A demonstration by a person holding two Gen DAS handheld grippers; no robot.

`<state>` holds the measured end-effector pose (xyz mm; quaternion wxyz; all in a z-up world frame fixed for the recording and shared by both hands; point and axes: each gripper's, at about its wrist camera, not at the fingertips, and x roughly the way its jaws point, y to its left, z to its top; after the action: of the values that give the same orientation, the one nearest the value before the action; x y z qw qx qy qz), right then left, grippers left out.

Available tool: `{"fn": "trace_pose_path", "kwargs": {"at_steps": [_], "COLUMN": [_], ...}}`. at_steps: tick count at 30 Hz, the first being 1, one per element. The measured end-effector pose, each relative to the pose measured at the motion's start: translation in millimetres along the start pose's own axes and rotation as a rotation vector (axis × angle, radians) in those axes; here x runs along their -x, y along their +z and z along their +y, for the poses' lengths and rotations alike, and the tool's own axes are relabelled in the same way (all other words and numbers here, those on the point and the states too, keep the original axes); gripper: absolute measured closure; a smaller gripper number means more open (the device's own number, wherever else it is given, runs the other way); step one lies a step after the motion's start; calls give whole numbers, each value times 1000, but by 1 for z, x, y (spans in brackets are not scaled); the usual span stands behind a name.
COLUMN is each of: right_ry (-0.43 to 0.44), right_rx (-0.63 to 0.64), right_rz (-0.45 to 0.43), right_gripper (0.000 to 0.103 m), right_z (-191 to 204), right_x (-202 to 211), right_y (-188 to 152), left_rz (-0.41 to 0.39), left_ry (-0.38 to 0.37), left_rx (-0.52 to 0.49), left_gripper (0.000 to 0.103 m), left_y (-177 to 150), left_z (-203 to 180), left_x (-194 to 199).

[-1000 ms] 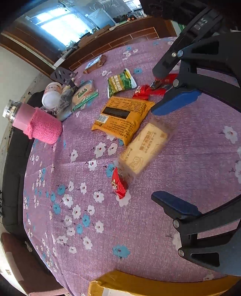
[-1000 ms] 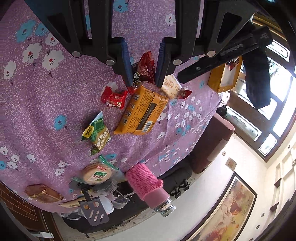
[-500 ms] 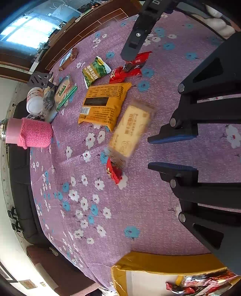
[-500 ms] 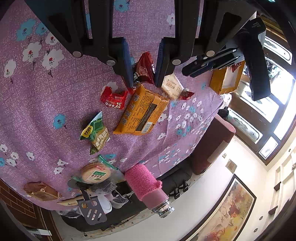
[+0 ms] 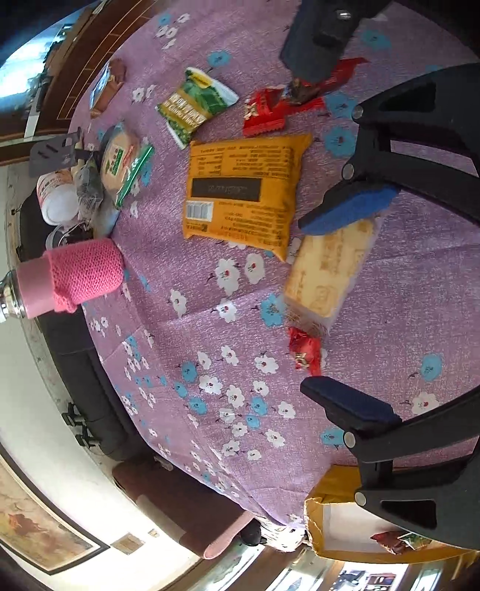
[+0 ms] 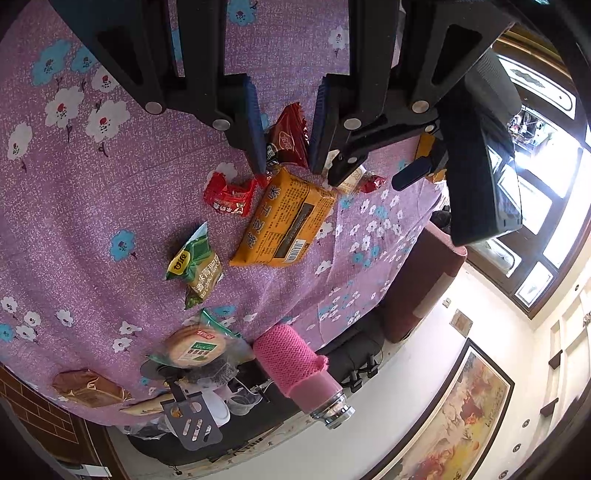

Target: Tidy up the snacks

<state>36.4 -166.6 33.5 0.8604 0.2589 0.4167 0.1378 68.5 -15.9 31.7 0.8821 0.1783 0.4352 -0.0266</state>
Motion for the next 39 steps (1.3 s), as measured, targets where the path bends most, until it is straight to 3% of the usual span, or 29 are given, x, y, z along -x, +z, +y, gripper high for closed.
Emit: {"fn": "trace_pose_path", "kwargs": {"at_steps": [2, 3, 6, 10, 12, 14, 17, 21, 26, 30, 32, 39], "right_ry": [-1, 0, -4, -11, -21, -43, -53, -50, -38, -39, -36, -43], "right_rx": [-5, -7, 2, 14, 12, 10, -6, -15, -26, -54, -76, -57], "right_rz": [1, 2, 12, 21, 19, 21, 14, 2, 16, 3, -1, -8], "right_gripper": [78, 78, 75, 70, 66, 62, 62, 60, 57, 54, 53, 49], "right_z": [0, 0, 2, 4, 3, 1, -2, -4, -4, -9, -13, -10], "right_x": [0, 1, -2, -6, -6, -7, -4, -1, -3, 2, 5, 3], "right_y": [0, -1, -2, -2, -3, -3, -2, 0, 0, 1, 2, 1], "left_rz": [27, 56, 89, 38, 26, 15, -7, 3, 19, 53, 57, 35], "left_ry": [-30, -27, -110, -200, -252, -293, -200, 68, 333, 372, 333, -12], "left_rx": [-16, -19, 29, 128, 177, 191, 134, -148, -460, -511, -457, -34], "left_gripper": [61, 67, 68, 67, 55, 50, 50, 47, 42, 43, 43, 42], "left_y": [-9, -15, -36, -45, -38, -25, 0, 22, 7, -19, -30, -51], "left_z": [13, 20, 42, 60, 62, 56, 34, -17, -56, -34, -11, 84], "left_x": [3, 3, 6, 22, 23, 20, 13, -9, -21, -10, 5, 49]}}
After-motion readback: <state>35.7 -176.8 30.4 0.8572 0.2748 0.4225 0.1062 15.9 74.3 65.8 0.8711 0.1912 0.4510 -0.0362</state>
